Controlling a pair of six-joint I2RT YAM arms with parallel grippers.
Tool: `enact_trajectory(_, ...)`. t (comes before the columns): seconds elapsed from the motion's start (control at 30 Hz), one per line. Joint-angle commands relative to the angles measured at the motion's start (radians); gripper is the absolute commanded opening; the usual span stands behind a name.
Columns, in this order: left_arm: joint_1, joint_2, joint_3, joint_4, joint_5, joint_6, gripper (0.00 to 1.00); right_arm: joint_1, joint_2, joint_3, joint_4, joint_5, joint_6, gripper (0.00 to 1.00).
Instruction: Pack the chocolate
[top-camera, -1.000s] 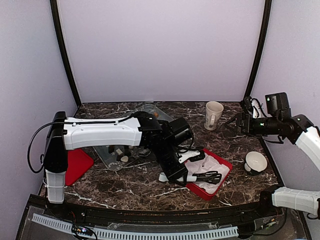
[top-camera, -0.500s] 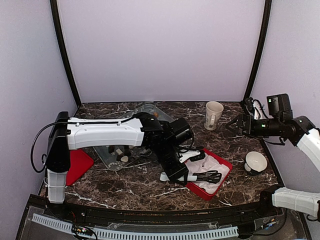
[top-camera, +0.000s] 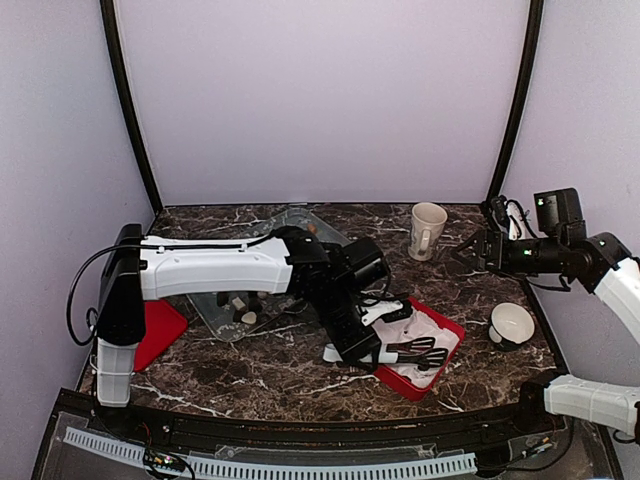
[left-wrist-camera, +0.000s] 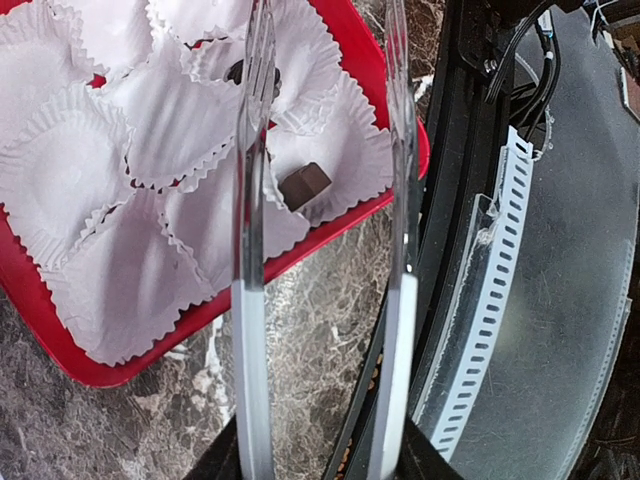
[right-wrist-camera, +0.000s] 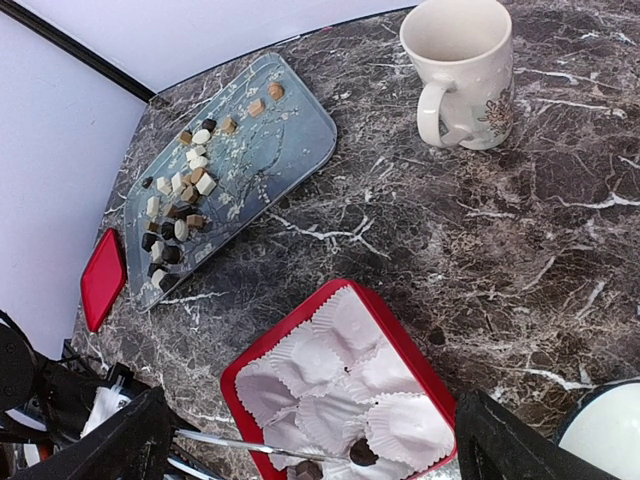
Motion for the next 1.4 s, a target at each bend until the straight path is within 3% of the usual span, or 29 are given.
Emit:
enact_trajectory(0.0, 0.002, -0.025, 0.041, 0.0, -0.005, -0.001, 0.4, -0.005, -0.01, 0.004, 0.003, -0.001, 0.008, 1.0)
enact_trajectory(0.27, 0.066, -0.151, 0.003, -0.019, -0.046, -0.039, 0.39, -0.005, -0.004, 0.003, 0.022, -0.01, 0.009, 1.0)
enact_trajectory(0.53, 0.258, -0.396, -0.209, 0.006, -0.117, -0.14, 0.4, -0.006, 0.023, 0.004, 0.059, -0.022, 0.002, 1.0)
enact_trajectory(0.77, 0.425, -0.564, -0.359, -0.067, -0.229, -0.208, 0.4, -0.005, 0.043, 0.0, 0.088, -0.032, 0.002, 1.0)
enact_trajectory(1.13, 0.65, -0.692, -0.544, -0.226, -0.316, -0.268, 0.4, -0.006, 0.053, -0.023, 0.103, -0.043, 0.002, 1.0)
enact_trajectory(1.37, 0.807, -0.732, -0.628, -0.255, -0.26, -0.271, 0.4, -0.006, 0.053, -0.024, 0.099, -0.042, -0.001, 1.0)
